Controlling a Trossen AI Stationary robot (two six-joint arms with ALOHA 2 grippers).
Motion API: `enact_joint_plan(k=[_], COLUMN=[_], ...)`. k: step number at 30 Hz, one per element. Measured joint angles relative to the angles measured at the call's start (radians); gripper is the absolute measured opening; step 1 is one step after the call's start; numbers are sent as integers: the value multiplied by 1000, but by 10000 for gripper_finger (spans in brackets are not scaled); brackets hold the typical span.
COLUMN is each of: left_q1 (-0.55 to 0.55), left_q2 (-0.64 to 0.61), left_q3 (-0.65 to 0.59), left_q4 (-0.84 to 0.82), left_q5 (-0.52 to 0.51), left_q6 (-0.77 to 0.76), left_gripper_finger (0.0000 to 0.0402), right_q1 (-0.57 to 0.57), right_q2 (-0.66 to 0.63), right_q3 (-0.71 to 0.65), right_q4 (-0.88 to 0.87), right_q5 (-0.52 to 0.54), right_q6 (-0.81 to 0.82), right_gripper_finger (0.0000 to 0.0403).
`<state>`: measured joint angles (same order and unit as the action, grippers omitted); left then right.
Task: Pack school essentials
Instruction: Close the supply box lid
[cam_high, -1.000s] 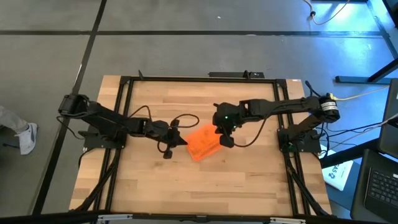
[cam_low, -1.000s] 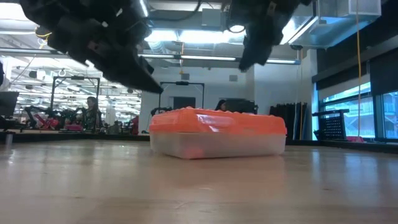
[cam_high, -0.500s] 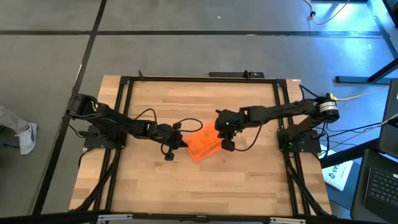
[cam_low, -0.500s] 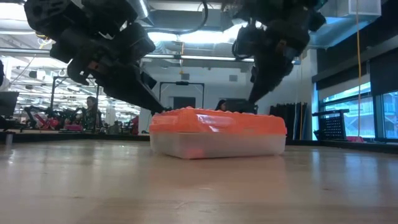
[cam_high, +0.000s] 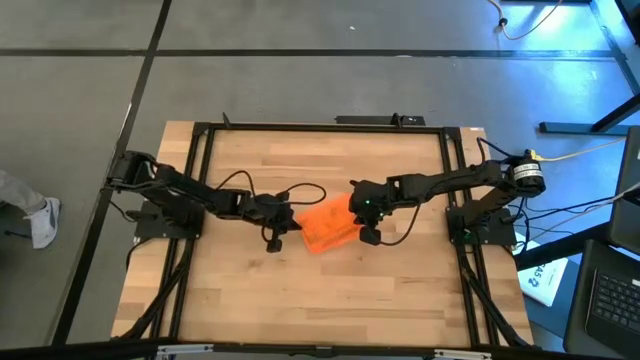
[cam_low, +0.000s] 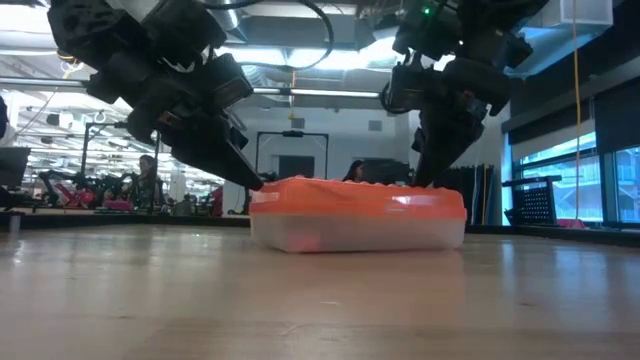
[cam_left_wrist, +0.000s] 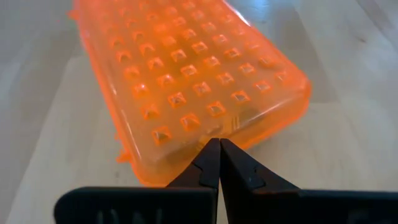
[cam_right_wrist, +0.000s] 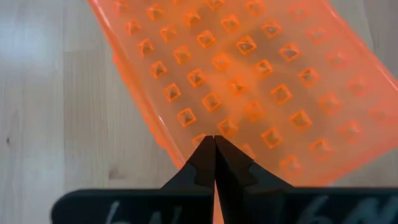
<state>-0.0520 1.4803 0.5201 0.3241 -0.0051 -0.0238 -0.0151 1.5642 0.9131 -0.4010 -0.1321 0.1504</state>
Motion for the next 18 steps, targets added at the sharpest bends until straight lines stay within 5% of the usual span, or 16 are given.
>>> enact_joint_plan(k=[18], left_q1=[104], left_q2=[-57], left_q3=[-1], left_q4=[-31], left_q5=[-30], left_q6=[15], left_gripper_finger=[0], right_q1=[-13], right_q2=[30], right_q3=[27], right_q4=[20], right_q5=[2], right_q6=[-30], right_gripper_finger=[4])
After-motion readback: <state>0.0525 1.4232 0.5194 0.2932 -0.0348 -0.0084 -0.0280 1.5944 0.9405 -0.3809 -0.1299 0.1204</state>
